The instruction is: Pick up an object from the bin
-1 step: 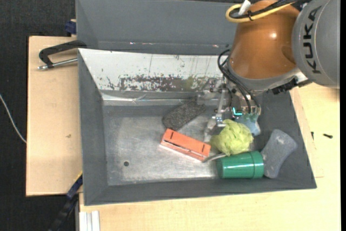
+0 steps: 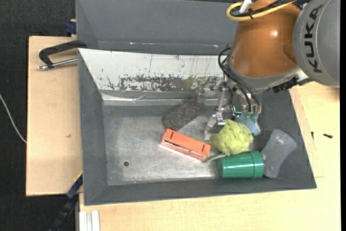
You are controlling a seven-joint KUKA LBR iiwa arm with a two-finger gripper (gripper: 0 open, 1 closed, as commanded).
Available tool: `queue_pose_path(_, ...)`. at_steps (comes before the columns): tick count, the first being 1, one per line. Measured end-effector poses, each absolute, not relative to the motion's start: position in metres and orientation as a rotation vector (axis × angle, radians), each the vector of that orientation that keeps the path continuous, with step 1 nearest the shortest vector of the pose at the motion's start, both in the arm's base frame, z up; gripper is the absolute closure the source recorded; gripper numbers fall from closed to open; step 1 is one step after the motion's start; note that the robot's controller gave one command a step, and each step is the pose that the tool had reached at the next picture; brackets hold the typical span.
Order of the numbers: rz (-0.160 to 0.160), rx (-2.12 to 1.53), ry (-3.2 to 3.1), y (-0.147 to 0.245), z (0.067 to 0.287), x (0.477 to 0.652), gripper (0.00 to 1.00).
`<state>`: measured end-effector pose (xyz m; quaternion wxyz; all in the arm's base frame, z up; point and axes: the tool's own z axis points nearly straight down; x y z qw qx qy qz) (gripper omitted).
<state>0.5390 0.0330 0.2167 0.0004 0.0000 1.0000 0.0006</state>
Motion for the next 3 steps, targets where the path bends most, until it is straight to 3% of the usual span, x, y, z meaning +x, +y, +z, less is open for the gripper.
queue_pose_path(1, 0.002, -0.016, 3.135, 0.051, 0.163, 0.51, 0.0)
queue_pose_path(2, 0.002, -0.024, 3.149, 0.055, 0.123, 0.496, 0.0)
queue_pose_path(3, 0.001, -0.294, 3.127, 0.059, 0.074, 0.508, 1.0)
